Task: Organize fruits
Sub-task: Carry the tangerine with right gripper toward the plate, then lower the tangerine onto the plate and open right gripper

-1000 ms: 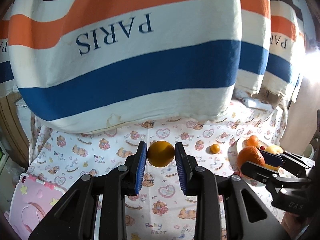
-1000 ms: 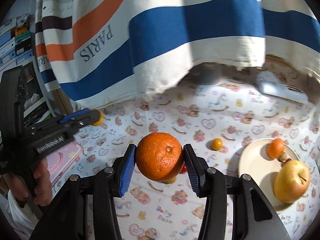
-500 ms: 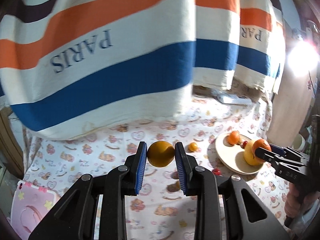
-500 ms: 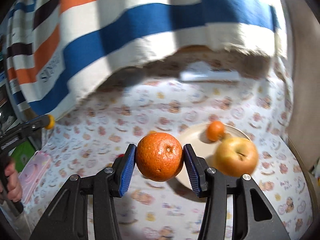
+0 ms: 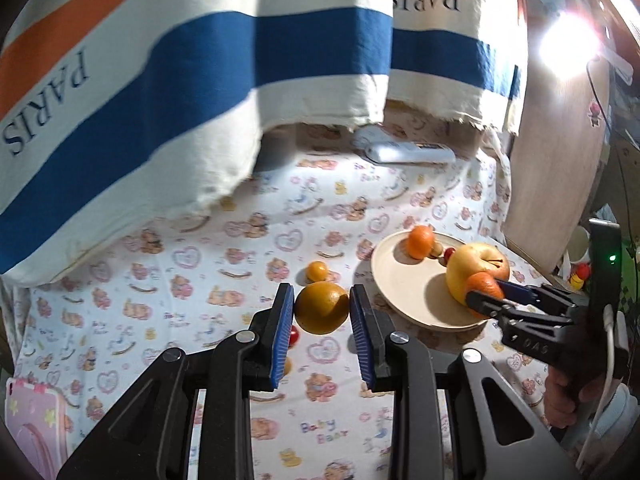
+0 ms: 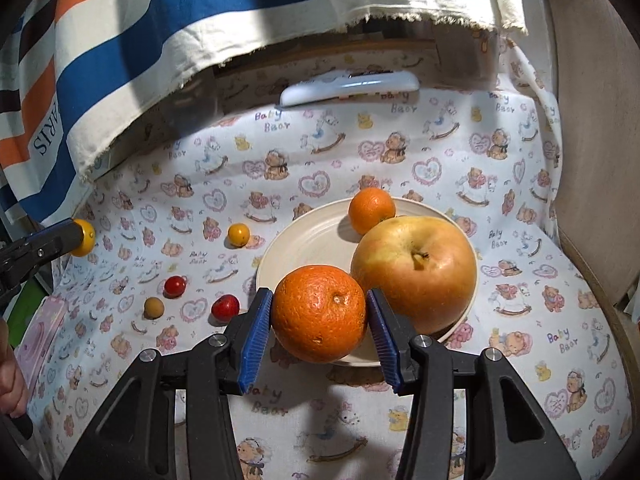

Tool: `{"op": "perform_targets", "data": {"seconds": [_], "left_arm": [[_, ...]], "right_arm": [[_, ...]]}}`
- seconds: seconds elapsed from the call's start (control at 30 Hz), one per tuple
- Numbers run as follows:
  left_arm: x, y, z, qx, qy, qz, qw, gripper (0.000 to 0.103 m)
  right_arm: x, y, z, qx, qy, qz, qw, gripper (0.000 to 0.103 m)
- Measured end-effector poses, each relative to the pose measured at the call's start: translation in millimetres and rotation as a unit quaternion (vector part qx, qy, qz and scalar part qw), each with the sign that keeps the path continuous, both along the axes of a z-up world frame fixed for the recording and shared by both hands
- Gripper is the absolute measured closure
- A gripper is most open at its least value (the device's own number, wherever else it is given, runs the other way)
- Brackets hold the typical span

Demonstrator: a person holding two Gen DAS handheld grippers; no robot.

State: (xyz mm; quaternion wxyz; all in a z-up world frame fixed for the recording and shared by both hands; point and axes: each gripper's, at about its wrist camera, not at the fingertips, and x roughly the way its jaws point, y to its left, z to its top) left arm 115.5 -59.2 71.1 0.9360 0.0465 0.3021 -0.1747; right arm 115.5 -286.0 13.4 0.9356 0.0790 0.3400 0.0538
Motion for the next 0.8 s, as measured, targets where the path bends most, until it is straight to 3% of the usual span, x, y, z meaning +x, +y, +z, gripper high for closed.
{"op": "perform_targets", "data": {"seconds": [0.4,0.8], "left_arm": [[9.8,-6.0,-11.9,0.010,0.014,-0.002,0.9999,0.075],[11.9,-5.3,-13.7,0.012,0.018,-0.002,0.9998,0.075]], "right_arm": [[9.5,3.6,-15.8,0.013,0.032,0.008,0.999,0.053],[10.7,5.7,-16.4,0.002,0.030,0.008,0.999,0.049]]}}
